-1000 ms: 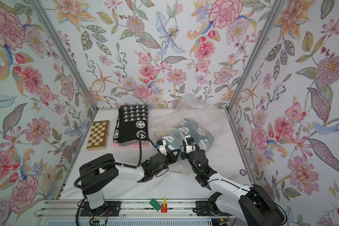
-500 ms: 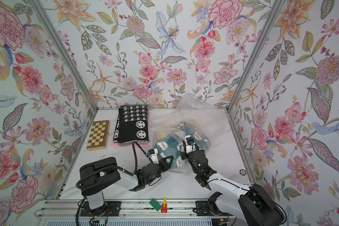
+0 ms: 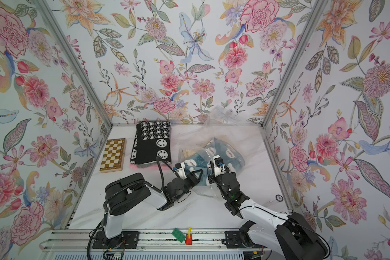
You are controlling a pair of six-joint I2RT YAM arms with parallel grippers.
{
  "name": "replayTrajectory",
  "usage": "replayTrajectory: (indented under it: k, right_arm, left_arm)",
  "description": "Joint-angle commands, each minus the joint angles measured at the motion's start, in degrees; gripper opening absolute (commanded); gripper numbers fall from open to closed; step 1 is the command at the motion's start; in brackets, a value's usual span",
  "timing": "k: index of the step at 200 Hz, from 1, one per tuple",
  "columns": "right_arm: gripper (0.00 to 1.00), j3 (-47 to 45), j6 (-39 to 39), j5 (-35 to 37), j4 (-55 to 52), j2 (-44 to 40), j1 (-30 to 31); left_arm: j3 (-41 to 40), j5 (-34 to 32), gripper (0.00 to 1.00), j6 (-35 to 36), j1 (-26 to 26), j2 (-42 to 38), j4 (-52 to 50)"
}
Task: Take the blanket out of the vacuum bag
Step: Take out the blanket from the vacuum bag.
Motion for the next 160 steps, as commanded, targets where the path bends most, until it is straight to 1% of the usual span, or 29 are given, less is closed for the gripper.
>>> replayTrajectory:
  k: [1,6,10,16,22,30,32,44,53,77,93,107,122,160]
  right_arm:
    - [0.00,1.0,-0.6,1.1,-0.1,-1.2,0.0]
    - [0.00,1.0,-0.6,1.1,-0.1,-1.3,0.0]
    - [0.00,1.0,-0.6,1.1,-0.1,-1.2,0.0]
    - [0.00,1.0,-0.6,1.2,-0.2,-1.2,0.0]
    - [0.00,1.0,-0.6,1.3,-0.2,-1.2,0.0]
    - [0.00,1.0,-0.6,1.4,-0.2,-1.2,-0.1]
    - [0.00,1.0,-0.6,1.5,-0.1,-1.2,-0.1]
    - [0.00,1.1,-0.4,1.6,-0.4,-1.2,-0.2]
    - [0.00,1.5,-0.1,1.8,-1.4,-0.9,-0.4]
    - [0.00,2.4,0.7,2.9,-3.3,-0.3,-0.9]
    - [0.00,2.7,0.8,3.4,-4.0,-0.2,-1.2]
    - [0.00,2.7,1.0,3.9,-4.2,-0.2,-1.3]
    - [0.00,2.6,1.3,4.2,-4.1,-0.1,-1.6]
    - [0.00,3.0,1.7,4.1,-4.6,0.8,-1.9]
  left_arm:
    - [3.6,3.9,0.40,0.4,0.1,2.7,-2.2]
    - [4.1,4.2,0.39,0.0,0.1,3.2,-2.8]
    - [4.4,4.4,0.35,-0.3,0.2,3.6,-3.2]
    - [4.7,4.4,0.26,-0.6,0.1,4.0,-3.4]
    - [4.9,4.6,0.14,-0.7,0.2,4.0,-3.7]
    - [5.1,4.3,0.02,-0.1,0.2,3.4,-4.3]
    - [5.1,4.2,0.00,0.2,0.2,3.1,-4.6]
    - [6.0,4.3,0.00,2.5,0.3,0.8,-7.2]
    - [8.0,5.1,0.00,5.8,0.5,-1.3,-10.7]
    - [17.1,5.8,0.00,17.1,0.5,-6.9,-26.8]
    - [19.4,3.8,0.00,20.2,0.1,-9.9,-33.0]
    - [18.3,2.3,0.00,20.9,-0.5,-12.9,-34.7]
    - [15.4,0.2,0.00,20.5,-1.8,-16.7,-36.3]
    - [2.2,-4.7,0.00,14.5,-5.5,-24.8,-36.4]
